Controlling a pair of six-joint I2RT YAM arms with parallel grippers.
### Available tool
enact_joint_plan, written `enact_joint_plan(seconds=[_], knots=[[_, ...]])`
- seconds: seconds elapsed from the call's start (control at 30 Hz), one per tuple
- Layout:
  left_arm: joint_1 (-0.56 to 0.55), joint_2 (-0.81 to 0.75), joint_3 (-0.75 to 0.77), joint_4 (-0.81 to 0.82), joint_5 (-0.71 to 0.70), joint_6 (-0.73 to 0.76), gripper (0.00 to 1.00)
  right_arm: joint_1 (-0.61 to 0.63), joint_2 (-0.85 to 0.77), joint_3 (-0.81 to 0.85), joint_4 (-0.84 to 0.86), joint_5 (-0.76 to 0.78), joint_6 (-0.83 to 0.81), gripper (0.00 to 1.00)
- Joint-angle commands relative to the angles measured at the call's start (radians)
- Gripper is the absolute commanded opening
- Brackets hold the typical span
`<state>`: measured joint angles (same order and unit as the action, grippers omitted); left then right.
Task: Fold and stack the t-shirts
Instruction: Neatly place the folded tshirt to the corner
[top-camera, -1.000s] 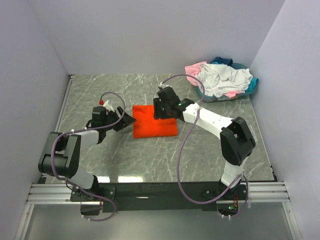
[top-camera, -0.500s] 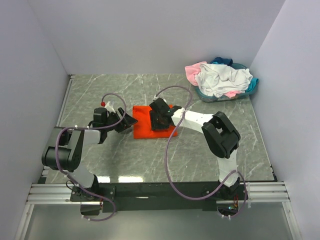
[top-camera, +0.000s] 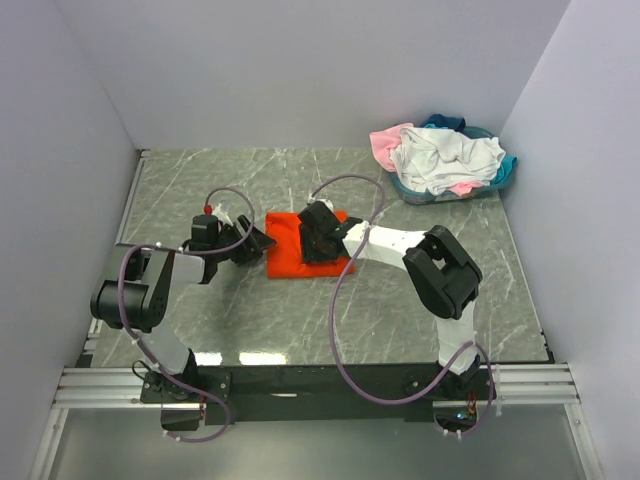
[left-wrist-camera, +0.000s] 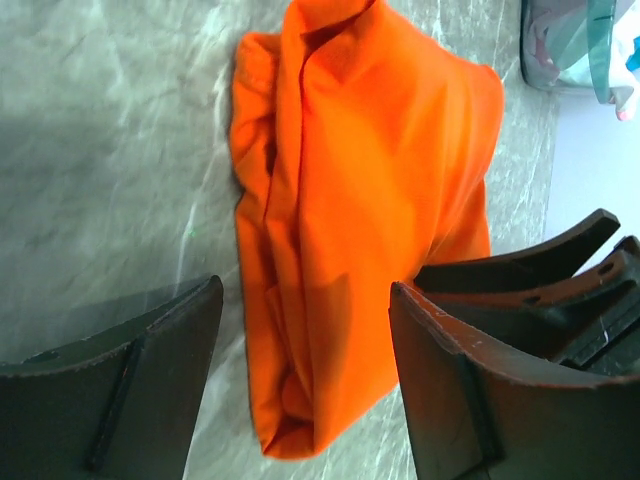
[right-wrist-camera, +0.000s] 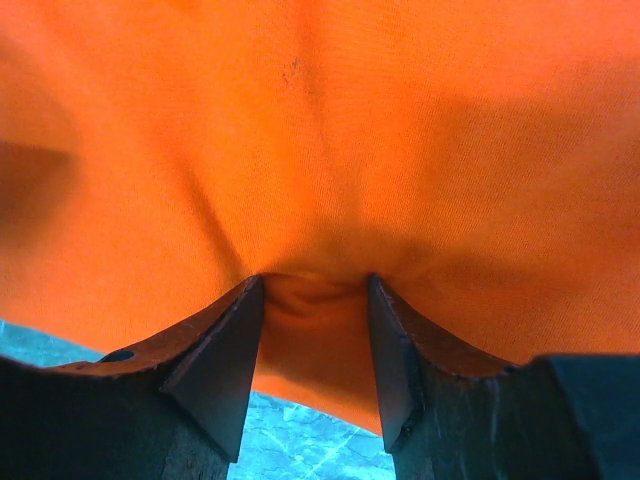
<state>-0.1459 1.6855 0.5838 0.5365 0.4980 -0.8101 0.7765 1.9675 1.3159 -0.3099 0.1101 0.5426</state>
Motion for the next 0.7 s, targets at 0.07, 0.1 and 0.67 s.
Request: enact_joint_plan(seconds=[0.07, 0.1, 0.67], knots=[[-0.037, 0.043, 0.047, -0.013, -0.075, 0.012, 0.74, 0.018, -0.012, -0.035, -0.044, -0.021, 0.017, 0.53], [-0.044, 0.049, 0.051, -0.02, -0.082, 0.014, 0.74, 0.018, -0.012, -0.037, -0.043, -0.023, 0.017, 0.53], [-0.112, 0.06, 0.134, -0.188, -0.257, 0.083, 0.13, 0.026, -0.076, -0.066, -0.041, -0.021, 0.011, 0.53]])
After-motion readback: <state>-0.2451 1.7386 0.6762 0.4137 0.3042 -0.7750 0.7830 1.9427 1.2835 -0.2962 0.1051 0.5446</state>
